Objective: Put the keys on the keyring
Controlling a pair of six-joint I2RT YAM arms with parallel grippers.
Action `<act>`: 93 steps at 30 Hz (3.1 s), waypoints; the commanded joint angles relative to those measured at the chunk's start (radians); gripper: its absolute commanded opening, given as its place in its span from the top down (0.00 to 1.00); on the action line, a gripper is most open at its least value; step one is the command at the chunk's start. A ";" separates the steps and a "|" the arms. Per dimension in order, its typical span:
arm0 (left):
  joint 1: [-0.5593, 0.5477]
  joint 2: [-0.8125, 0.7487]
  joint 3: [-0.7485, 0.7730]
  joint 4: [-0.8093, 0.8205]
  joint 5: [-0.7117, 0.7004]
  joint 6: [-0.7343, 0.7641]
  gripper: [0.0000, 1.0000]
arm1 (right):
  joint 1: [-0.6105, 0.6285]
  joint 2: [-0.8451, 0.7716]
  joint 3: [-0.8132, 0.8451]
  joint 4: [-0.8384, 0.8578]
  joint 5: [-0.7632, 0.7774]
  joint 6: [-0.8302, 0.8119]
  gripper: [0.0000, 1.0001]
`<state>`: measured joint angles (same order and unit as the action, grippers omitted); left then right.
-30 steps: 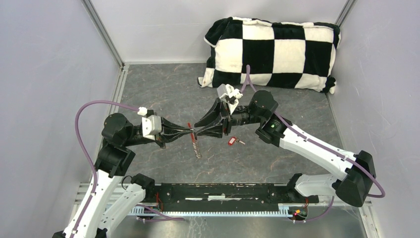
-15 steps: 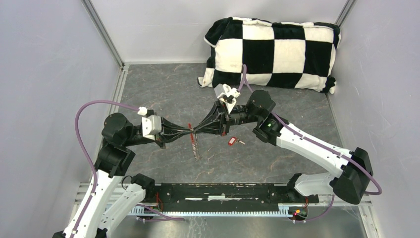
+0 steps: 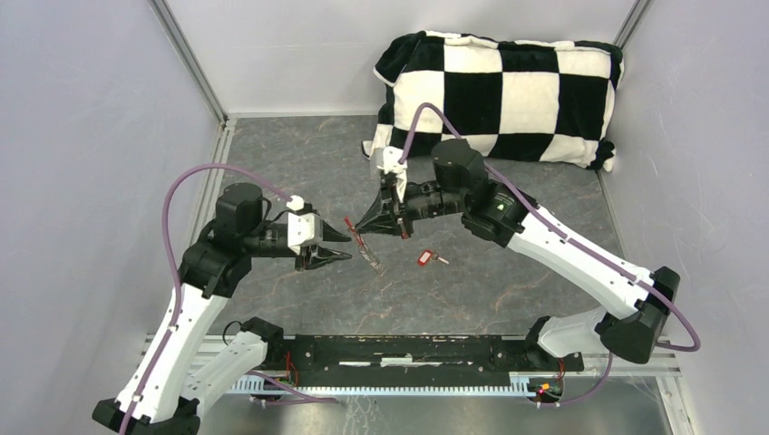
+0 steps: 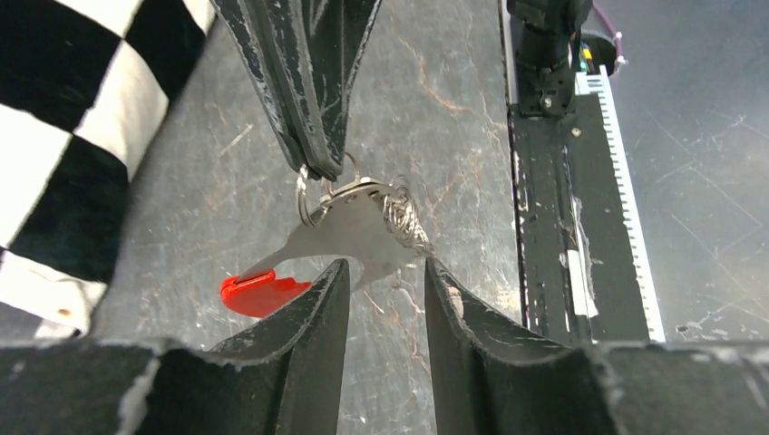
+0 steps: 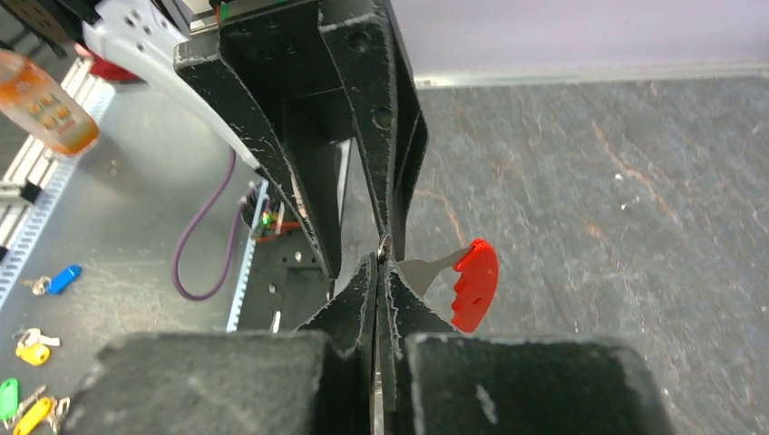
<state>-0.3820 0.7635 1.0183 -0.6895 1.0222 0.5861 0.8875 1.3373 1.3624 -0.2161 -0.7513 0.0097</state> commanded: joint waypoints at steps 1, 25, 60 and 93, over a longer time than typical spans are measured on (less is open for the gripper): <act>-0.001 0.025 0.050 -0.118 -0.005 0.160 0.57 | 0.051 0.058 0.147 -0.282 0.097 -0.172 1.00; 0.000 0.026 0.065 -0.099 0.006 0.144 0.62 | 0.174 0.220 0.420 -0.549 0.237 -0.276 1.00; 0.000 0.031 0.070 -0.202 -0.005 0.257 0.98 | 0.182 0.192 0.442 -0.489 0.308 -0.221 0.92; 0.000 -0.091 -0.073 0.711 -0.003 -0.533 0.98 | 0.042 -0.254 -0.457 0.745 0.242 0.448 0.38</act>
<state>-0.3820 0.6788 0.9520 -0.1211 1.0233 0.1619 0.9337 1.0996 0.9176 0.3347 -0.5114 0.3683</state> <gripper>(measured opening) 0.040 0.612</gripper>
